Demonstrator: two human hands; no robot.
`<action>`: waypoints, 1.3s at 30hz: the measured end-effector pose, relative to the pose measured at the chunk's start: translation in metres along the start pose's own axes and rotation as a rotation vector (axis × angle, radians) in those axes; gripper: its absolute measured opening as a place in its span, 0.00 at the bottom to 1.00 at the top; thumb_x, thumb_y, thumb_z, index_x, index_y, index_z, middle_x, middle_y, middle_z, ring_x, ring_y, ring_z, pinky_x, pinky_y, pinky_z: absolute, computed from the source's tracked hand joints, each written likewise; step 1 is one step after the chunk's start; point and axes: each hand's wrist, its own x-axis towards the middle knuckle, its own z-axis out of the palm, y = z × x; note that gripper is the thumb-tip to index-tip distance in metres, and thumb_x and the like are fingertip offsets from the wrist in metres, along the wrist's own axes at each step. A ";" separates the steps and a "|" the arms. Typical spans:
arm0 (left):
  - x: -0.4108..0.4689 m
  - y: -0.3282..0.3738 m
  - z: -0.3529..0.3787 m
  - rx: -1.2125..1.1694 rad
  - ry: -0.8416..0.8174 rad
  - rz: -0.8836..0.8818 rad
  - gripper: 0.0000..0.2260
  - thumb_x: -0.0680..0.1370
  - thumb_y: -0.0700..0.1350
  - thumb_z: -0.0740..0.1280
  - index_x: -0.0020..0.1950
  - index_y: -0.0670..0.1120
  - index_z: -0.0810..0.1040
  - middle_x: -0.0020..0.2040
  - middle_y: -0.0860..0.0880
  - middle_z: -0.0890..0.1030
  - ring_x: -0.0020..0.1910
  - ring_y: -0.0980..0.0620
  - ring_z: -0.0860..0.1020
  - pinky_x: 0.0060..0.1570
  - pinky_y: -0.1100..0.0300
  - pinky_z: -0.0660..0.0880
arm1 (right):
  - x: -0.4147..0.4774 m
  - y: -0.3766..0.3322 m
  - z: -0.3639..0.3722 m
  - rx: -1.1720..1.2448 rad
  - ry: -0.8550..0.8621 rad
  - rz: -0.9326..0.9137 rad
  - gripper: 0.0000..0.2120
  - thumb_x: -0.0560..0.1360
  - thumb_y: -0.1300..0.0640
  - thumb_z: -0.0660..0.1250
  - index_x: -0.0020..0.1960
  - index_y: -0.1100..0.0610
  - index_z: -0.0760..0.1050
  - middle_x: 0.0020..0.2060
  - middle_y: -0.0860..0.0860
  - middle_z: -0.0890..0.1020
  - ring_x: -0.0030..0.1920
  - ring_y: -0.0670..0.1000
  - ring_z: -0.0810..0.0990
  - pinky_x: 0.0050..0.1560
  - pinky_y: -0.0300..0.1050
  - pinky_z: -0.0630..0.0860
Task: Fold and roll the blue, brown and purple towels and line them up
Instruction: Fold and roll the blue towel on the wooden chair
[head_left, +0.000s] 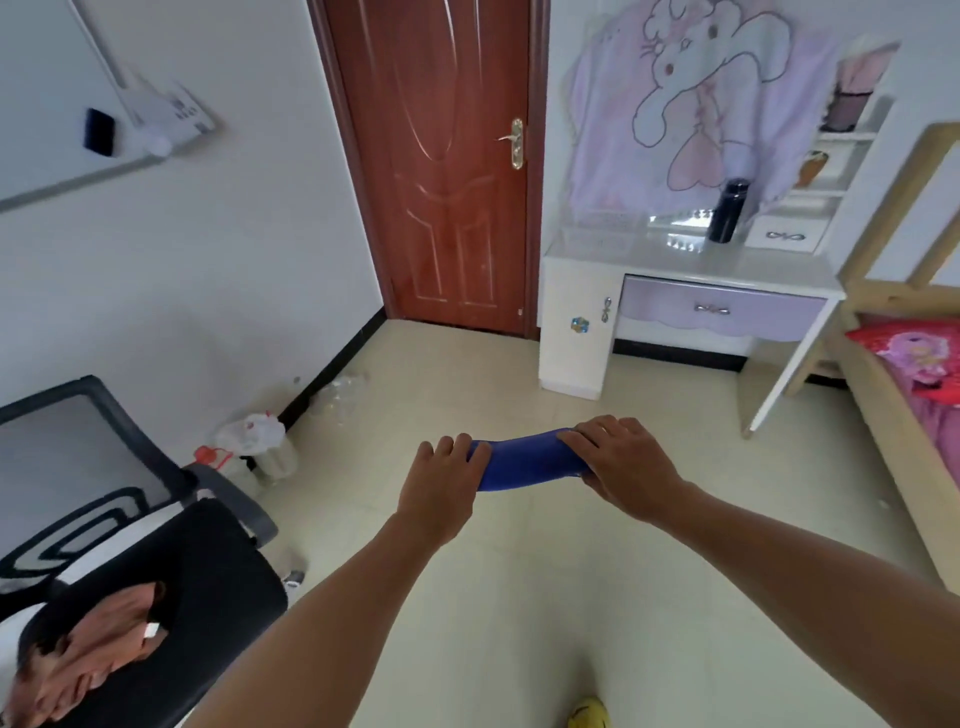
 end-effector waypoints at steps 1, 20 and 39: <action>0.024 -0.003 0.002 0.006 0.005 0.007 0.20 0.75 0.42 0.63 0.66 0.46 0.66 0.57 0.46 0.74 0.49 0.46 0.74 0.49 0.54 0.68 | 0.014 0.016 0.008 -0.002 0.014 0.008 0.22 0.66 0.55 0.76 0.59 0.57 0.78 0.50 0.54 0.83 0.46 0.58 0.81 0.44 0.51 0.78; 0.439 -0.120 0.034 -0.040 0.105 0.079 0.19 0.76 0.44 0.64 0.66 0.48 0.65 0.60 0.47 0.75 0.54 0.48 0.74 0.54 0.55 0.70 | 0.323 0.261 0.113 -0.063 0.070 0.094 0.23 0.66 0.53 0.77 0.59 0.55 0.77 0.50 0.54 0.83 0.48 0.57 0.81 0.47 0.52 0.78; 0.840 -0.153 0.073 -0.050 0.087 0.298 0.21 0.76 0.44 0.64 0.68 0.46 0.64 0.60 0.46 0.75 0.56 0.45 0.74 0.58 0.51 0.69 | 0.540 0.520 0.222 -0.060 0.003 0.331 0.22 0.63 0.55 0.78 0.56 0.54 0.79 0.45 0.50 0.84 0.42 0.54 0.82 0.43 0.50 0.78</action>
